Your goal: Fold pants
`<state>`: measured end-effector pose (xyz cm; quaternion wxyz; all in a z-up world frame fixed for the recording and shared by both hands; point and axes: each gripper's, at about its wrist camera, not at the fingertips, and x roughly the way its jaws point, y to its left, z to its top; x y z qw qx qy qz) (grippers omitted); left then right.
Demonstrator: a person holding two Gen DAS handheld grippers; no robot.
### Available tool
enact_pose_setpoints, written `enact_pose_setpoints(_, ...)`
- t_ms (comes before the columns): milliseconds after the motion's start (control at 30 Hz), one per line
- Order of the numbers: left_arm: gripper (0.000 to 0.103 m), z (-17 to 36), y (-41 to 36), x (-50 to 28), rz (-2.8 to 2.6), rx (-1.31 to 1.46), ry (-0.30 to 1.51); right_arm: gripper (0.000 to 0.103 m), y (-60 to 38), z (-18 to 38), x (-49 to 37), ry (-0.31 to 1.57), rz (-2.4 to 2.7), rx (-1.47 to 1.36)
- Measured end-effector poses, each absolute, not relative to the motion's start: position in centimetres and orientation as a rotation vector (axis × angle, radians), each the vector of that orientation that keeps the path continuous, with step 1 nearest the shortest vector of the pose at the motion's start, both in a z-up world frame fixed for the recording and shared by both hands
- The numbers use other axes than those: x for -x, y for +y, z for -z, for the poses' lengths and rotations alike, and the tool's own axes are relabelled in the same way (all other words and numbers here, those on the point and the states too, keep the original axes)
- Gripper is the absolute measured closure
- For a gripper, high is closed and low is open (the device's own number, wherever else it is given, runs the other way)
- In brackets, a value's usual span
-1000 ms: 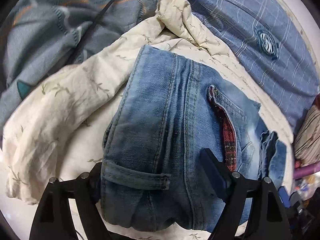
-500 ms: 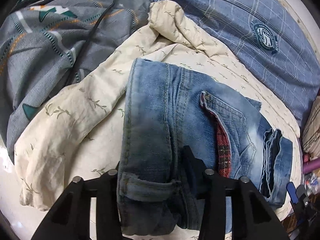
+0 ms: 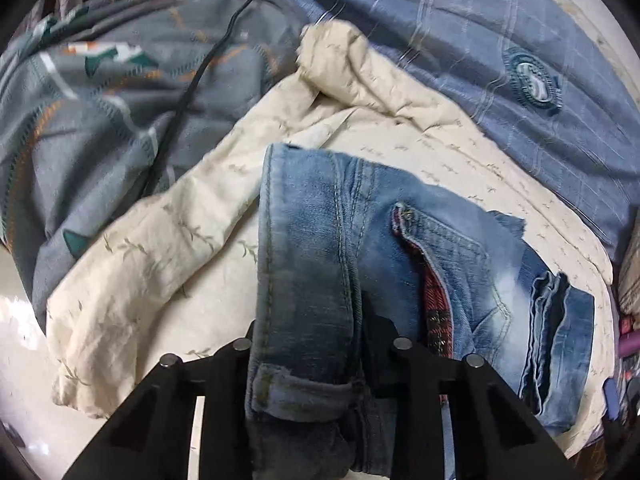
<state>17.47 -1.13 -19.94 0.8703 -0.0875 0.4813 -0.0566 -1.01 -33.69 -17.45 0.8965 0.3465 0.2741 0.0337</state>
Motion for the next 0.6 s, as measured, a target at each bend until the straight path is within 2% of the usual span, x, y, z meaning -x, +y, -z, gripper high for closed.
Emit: enact_pose_setpoints(600,0.073,11.7,-5.9,-12.9,0.351,0.104,0.818,0.039,-39.2,18.4,3.7,0.525,0.109,-0.871)
